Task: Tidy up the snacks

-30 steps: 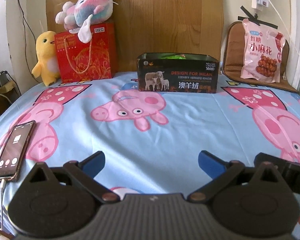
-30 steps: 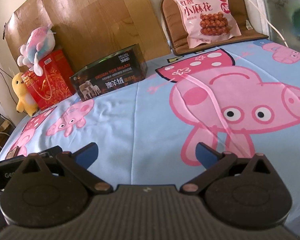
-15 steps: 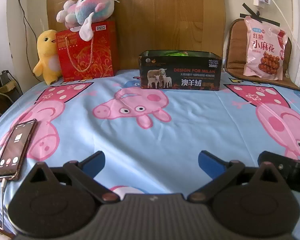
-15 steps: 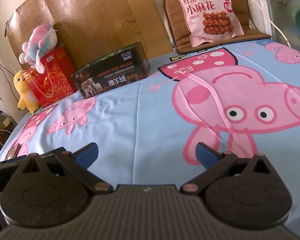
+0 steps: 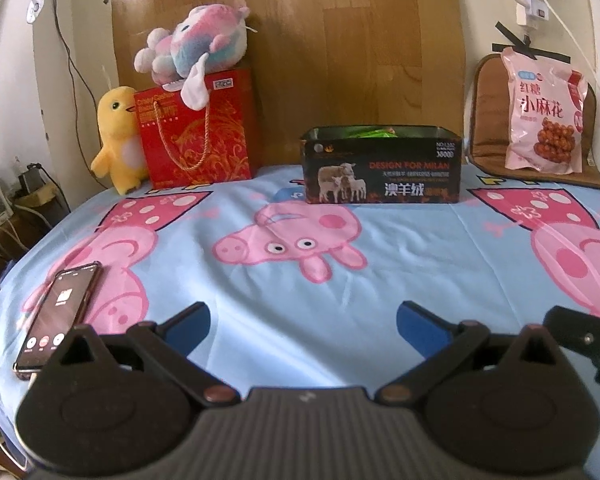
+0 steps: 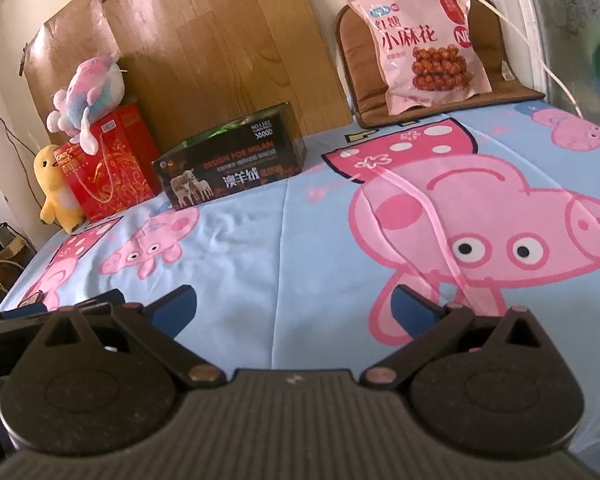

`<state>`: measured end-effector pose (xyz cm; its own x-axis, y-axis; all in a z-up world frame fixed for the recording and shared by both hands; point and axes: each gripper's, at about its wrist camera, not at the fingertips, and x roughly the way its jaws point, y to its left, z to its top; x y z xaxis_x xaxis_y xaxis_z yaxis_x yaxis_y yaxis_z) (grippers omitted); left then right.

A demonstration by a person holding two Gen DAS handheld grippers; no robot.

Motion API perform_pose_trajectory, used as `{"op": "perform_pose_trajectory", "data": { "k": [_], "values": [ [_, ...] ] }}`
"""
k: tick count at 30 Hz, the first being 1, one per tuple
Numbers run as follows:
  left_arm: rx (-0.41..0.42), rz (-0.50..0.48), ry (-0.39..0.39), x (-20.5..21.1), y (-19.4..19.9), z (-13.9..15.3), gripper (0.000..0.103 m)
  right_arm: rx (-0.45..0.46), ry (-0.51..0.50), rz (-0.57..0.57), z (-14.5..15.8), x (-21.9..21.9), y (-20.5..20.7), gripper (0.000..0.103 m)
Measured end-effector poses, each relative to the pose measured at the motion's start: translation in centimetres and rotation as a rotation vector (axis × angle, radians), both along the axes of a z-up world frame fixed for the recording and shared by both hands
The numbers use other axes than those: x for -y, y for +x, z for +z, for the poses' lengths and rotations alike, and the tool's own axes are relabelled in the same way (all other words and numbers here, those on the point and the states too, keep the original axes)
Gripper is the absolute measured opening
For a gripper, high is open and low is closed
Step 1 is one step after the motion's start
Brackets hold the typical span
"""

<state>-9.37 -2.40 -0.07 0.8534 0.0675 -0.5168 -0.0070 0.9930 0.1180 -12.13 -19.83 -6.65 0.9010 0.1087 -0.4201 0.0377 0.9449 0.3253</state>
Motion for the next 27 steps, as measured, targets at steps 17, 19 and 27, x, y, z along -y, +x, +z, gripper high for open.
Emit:
{"op": "perform_pose_trajectory", "data": {
  "k": [17,19,27],
  "values": [
    [0.025,0.015,-0.005,-0.49,-0.06,0.32,0.103,0.022,-0.005,0.019,0.37,-0.37,-0.51,0.103],
    [0.025,0.012,-0.006,-0.58,0.01,0.34,0.103,0.024,-0.010,0.023,0.41,-0.50,-0.52,0.103],
    [0.033,0.027,-0.006,-0.85,0.05,0.43,0.103,0.030,-0.027,0.038,0.46,-0.74,-0.60,0.103]
  ]
}}
